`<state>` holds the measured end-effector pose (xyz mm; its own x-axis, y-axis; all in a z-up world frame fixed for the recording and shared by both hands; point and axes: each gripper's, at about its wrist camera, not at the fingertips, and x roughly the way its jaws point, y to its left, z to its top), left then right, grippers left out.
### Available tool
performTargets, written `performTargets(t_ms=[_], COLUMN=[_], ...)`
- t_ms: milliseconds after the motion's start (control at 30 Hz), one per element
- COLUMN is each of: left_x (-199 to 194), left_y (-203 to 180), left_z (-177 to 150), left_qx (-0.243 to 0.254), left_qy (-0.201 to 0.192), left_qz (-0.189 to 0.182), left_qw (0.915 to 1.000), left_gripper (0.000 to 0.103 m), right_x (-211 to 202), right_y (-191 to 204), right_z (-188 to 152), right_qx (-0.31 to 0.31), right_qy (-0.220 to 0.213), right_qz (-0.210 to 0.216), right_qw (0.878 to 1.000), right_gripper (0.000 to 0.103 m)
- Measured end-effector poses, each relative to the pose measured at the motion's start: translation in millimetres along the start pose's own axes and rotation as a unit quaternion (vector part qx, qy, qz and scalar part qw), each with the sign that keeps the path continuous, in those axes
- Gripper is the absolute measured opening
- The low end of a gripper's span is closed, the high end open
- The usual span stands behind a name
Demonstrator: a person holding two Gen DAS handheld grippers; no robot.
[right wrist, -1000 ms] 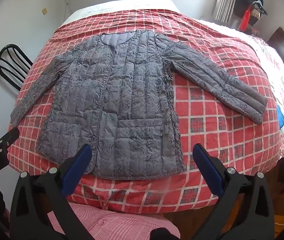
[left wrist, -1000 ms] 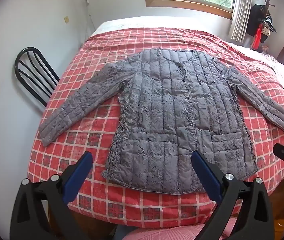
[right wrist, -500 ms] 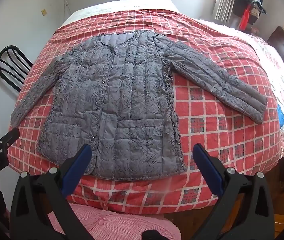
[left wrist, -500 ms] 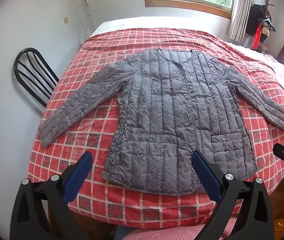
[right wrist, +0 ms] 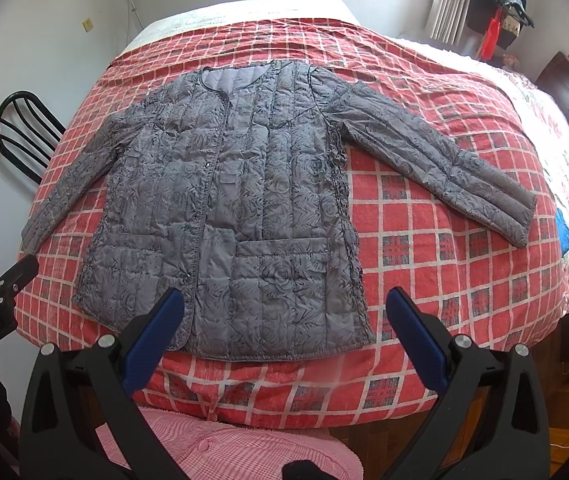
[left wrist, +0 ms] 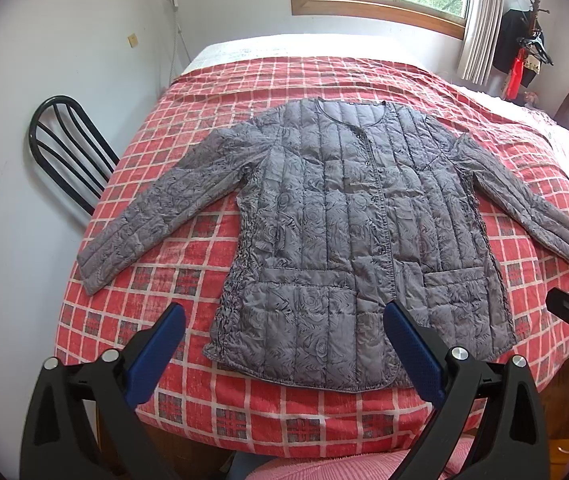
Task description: Fold large clothes
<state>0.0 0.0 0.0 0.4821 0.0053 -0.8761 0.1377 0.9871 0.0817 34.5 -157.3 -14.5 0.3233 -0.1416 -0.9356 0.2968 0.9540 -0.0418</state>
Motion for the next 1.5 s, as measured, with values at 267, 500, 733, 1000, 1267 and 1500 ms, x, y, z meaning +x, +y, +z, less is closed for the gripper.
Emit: performTargets(t_ms=[267, 500, 733, 1000, 1267, 1500], left_x=[-0.1, -0.1, 0.0, -0.1, -0.2, -0.2], left_y=[0.0, 0.0, 0.1, 0.1, 0.1, 0.1], left_z=[0.0, 0.0, 0.1, 0.1, 0.0, 0.0], left_qx=[0.000, 0.000, 0.000, 0.000, 0.000, 0.000], left_qy=[-0.001, -0.001, -0.002, -0.002, -0.002, -0.002], left_qz=[0.000, 0.000, 0.000, 0.000, 0.001, 0.001], left_qw=[1.0000, 1.0000, 1.0000, 1.0000, 1.0000, 1.0000], left_gripper=[0.099, 0.099, 0.099, 0.099, 0.099, 0.099], right_x=[-0.4, -0.3, -1.3, 1.8, 2.6, 4.1], right_y=[0.0, -0.2, -0.2, 0.4, 0.5, 1.3], right_z=[1.2, 1.0, 0.3, 0.3, 2.6, 4.5], right_qx=[0.001, 0.001, 0.001, 0.000, 0.000, 0.000], right_qy=[0.000, -0.001, -0.001, 0.000, -0.002, 0.000], right_qz=[0.000, 0.000, 0.001, 0.001, 0.000, 0.002], right_qw=[1.000, 1.000, 1.000, 1.000, 1.000, 1.000], right_gripper=[0.100, 0.100, 0.100, 0.100, 0.100, 0.100])
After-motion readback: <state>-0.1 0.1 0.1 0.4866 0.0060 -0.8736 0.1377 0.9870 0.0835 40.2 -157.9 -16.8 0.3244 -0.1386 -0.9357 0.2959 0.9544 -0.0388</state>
